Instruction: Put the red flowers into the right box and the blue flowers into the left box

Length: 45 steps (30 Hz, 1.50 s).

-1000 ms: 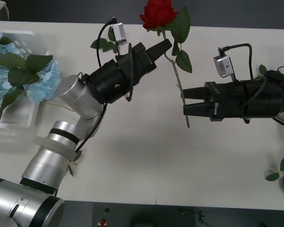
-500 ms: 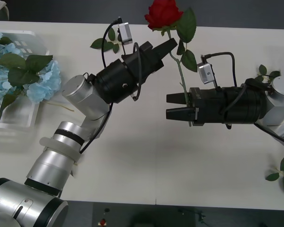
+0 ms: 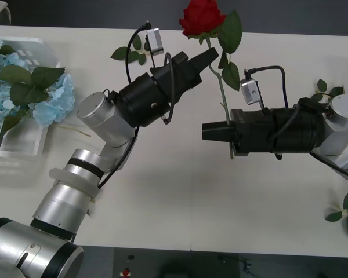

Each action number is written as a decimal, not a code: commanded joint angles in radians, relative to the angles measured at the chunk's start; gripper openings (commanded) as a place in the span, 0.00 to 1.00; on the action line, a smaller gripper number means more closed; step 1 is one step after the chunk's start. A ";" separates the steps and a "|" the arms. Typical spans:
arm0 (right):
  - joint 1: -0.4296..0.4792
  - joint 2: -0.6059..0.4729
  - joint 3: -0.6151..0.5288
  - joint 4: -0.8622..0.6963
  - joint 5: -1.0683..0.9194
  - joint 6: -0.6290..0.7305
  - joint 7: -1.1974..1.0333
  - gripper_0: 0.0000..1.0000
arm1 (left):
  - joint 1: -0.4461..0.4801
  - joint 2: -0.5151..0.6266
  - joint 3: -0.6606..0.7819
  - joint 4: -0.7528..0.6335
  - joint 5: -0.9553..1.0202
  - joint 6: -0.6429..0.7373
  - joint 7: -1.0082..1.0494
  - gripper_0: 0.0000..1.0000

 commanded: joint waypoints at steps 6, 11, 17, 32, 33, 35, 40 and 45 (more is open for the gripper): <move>-0.028 0.010 -0.010 -0.021 -0.009 -0.005 0.010 0.00 | 0.007 0.000 -0.001 -0.042 -0.003 0.001 -0.069 0.05; -0.031 0.013 -0.010 -0.020 -0.009 -0.004 0.010 0.00 | 0.007 0.055 -0.021 -0.044 -0.001 0.010 -0.067 1.00; -0.036 0.013 -0.010 -0.020 -0.009 -0.004 0.010 0.00 | 0.007 0.190 -0.039 -0.042 0.017 0.101 -0.054 1.00; -0.149 -0.303 -0.009 -0.020 0.017 -0.027 -0.241 0.00 | 0.029 0.647 -0.041 -0.047 0.017 0.466 -0.008 1.00; -0.149 -0.337 -0.010 -0.020 0.017 -0.030 -0.264 0.00 | 0.029 0.670 -0.041 -0.053 0.014 0.476 -0.009 1.00; -0.146 -0.430 -0.010 -0.007 0.019 -0.027 -0.319 0.00 | 0.032 0.743 -0.041 -0.092 -0.009 0.487 -0.012 1.00; -0.139 -0.610 -0.010 0.071 0.103 -0.001 -0.438 0.00 | 0.050 0.882 -0.078 -0.245 -0.020 0.394 -0.014 1.00; -0.130 -0.733 -0.009 0.126 0.306 -0.001 -0.539 0.00 | 0.152 0.977 -0.141 -0.441 0.043 0.174 -0.015 1.00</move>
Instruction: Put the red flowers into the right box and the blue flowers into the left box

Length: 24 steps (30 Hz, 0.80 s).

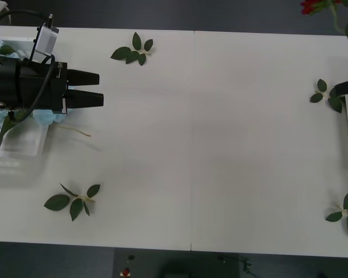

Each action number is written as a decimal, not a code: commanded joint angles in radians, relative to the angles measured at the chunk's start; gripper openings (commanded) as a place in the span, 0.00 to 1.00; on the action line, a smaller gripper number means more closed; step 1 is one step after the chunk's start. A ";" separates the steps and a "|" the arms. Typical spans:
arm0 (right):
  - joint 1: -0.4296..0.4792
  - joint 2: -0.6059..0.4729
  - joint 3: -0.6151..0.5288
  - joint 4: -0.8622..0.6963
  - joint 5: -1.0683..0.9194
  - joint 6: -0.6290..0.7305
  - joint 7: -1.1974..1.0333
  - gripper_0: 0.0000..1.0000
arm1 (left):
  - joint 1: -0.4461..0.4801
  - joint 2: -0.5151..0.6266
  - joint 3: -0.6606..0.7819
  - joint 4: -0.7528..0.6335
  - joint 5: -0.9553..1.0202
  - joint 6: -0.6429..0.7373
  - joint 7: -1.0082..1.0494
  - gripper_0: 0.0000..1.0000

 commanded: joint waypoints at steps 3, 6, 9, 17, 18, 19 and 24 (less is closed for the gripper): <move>0.011 -0.116 -0.009 0.055 0.228 0.004 -0.134 0.00 | 0.138 0.097 -0.063 -0.237 0.052 -0.231 -0.017 1.00; 0.011 -0.122 -0.005 0.110 0.357 0.021 -0.206 0.00 | 0.192 0.136 -0.081 -0.340 0.054 -0.330 -0.017 1.00; 0.011 -0.120 0.014 0.181 0.484 0.016 -0.272 0.00 | 0.241 0.194 -0.118 -0.466 0.054 -0.458 -0.020 1.00; 0.008 -0.117 0.123 0.270 0.627 -0.086 -0.355 0.00 | 0.271 0.244 -0.215 -0.647 0.052 -0.731 -0.029 1.00; 0.008 -0.114 0.136 0.282 0.630 -0.102 -0.356 0.00 | 0.271 0.244 -0.215 -0.656 0.052 -0.748 -0.031 1.00; 0.008 -0.113 0.139 0.288 0.633 -0.109 -0.356 0.00 | 0.271 0.244 -0.215 -0.661 0.052 -0.752 -0.032 1.00; 0.008 -0.091 0.143 0.337 0.647 -0.139 -0.358 0.00 | 0.268 0.231 -0.215 -0.696 0.054 -0.800 -0.035 1.00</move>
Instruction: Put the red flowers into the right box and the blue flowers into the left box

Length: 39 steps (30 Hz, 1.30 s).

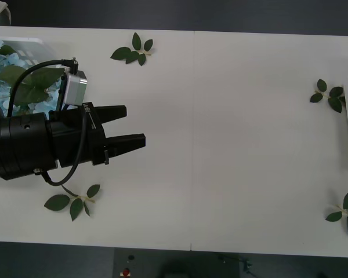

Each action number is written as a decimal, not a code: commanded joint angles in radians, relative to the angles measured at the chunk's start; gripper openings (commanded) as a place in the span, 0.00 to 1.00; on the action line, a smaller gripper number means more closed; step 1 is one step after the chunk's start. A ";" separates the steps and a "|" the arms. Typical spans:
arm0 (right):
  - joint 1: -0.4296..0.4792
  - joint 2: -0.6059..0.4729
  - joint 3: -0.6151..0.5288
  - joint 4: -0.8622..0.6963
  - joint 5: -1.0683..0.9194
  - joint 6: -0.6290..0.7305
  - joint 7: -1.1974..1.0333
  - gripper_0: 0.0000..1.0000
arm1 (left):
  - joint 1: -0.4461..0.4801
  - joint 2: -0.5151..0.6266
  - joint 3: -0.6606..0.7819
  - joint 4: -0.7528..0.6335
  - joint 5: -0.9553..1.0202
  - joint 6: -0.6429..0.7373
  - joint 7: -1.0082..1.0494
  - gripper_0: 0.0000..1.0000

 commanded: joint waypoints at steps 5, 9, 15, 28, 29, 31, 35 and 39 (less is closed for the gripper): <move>-0.003 0.014 -0.034 0.045 0.014 -0.023 -0.030 0.13 | -0.023 -0.025 0.025 -0.060 0.028 -0.060 -0.037 1.00; -0.003 0.012 -0.034 0.045 0.003 -0.023 -0.020 1.00 | -0.026 -0.025 0.025 -0.063 0.037 -0.065 -0.040 1.00; -0.003 0.012 -0.034 0.040 -0.010 -0.023 -0.011 1.00 | -0.026 -0.026 0.025 -0.061 0.037 -0.065 -0.040 1.00; -0.001 -0.006 -0.034 -0.122 -0.181 0.068 0.013 1.00 | -0.024 -0.026 0.025 -0.047 0.039 -0.065 -0.040 1.00; 0.002 -0.006 -0.034 -0.161 -0.221 0.069 0.020 1.00 | -0.024 -0.026 0.025 -0.044 0.039 -0.065 -0.040 1.00; 0.022 -0.012 -0.034 -0.236 -0.337 0.069 0.050 1.00 | -0.024 -0.026 0.026 -0.041 0.039 -0.065 -0.040 1.00; 0.036 -0.009 -0.034 -0.334 -0.518 0.068 0.150 1.00 | -0.023 -0.016 0.029 -0.034 0.039 -0.065 -0.041 1.00; 0.054 0.017 -0.034 -0.429 -0.753 0.069 0.339 1.00 | -0.021 -0.008 0.031 -0.031 0.049 -0.065 -0.041 1.00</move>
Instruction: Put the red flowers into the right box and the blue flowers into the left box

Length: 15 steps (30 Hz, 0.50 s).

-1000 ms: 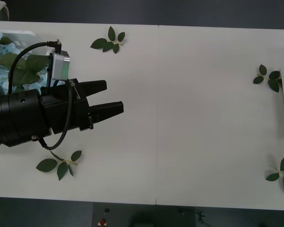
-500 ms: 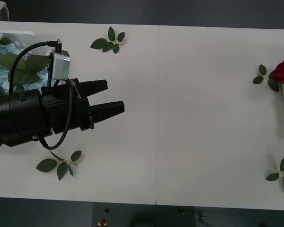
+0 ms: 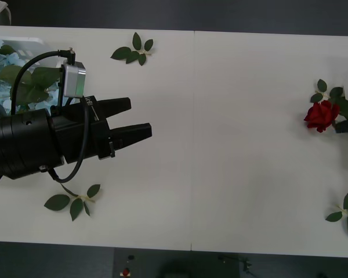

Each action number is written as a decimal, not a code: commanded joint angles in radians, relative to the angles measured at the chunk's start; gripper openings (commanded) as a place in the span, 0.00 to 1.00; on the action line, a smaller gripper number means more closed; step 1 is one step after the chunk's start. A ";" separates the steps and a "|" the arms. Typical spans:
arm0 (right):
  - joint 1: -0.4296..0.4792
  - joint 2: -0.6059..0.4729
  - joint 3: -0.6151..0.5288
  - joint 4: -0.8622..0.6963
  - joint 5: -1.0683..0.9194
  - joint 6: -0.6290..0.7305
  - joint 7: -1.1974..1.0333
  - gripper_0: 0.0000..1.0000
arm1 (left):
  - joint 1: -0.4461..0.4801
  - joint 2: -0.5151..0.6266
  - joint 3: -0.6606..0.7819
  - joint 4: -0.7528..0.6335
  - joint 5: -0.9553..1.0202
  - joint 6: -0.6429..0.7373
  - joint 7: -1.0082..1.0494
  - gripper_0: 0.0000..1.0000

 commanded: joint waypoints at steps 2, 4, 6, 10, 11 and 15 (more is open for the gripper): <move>0.010 0.013 -0.006 -0.083 -0.229 0.001 0.318 1.00 | -0.017 0.024 0.029 -0.004 0.020 -0.007 -0.043 1.00; 0.013 0.029 -0.006 -0.103 -0.298 0.002 0.437 1.00 | -0.013 0.024 0.029 -0.001 0.018 -0.007 -0.043 1.00; 0.021 0.049 -0.007 -0.124 -0.359 0.007 0.565 1.00 | -0.002 0.023 0.032 0.001 0.018 -0.010 -0.043 1.00; 0.031 0.095 -0.009 -0.202 -0.410 0.008 0.647 1.00 | 0.007 0.012 0.036 0.003 0.018 -0.012 -0.049 1.00; 0.035 0.103 -0.009 -0.224 -0.416 0.005 0.647 1.00 | 0.007 0.009 0.034 0.003 0.016 -0.015 -0.049 1.00; 0.050 0.151 -0.013 -0.304 -0.417 -0.005 0.647 1.00 | 0.015 0.000 0.034 0.003 0.012 -0.035 -0.055 1.00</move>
